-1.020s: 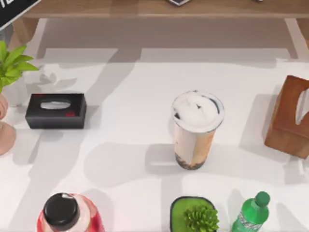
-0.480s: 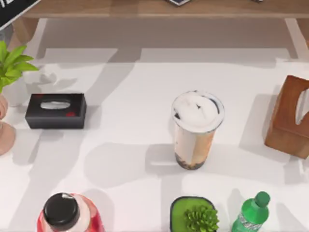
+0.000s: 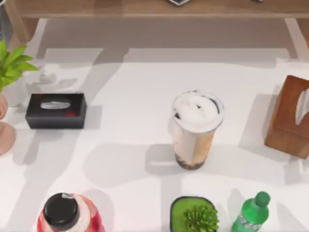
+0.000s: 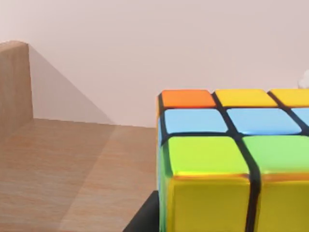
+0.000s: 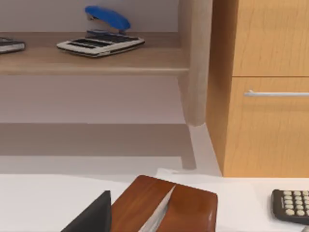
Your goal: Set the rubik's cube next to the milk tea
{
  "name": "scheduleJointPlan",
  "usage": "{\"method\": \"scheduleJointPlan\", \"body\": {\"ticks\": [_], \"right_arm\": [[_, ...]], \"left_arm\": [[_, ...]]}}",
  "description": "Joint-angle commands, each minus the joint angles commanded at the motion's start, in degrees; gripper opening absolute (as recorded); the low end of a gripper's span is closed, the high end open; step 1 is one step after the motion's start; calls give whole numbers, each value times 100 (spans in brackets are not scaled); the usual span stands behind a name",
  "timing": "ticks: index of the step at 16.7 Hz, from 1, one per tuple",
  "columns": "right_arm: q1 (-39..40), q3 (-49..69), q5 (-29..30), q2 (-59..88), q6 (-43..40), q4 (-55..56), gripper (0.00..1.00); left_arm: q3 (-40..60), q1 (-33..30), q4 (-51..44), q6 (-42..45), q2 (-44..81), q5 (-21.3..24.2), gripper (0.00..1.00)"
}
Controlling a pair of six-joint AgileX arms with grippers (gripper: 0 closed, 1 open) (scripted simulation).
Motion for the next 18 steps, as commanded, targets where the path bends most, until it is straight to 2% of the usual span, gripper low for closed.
{"method": "scheduleJointPlan", "body": {"ticks": [5,12,15,18], "right_arm": [[0,0,0,0,0,0,100],[0,0,0,0,0,0,100],[0,0,0,0,0,0,100],[0,0,0,0,0,0,100]], "left_arm": [[100,-388,-430,96,80,135,0],[147,-391,-635,192,-129,231,0],[107,-479,-1376,312,-698,568,0],[-155,-614,-2596,172,-1260,1087,0]]}}
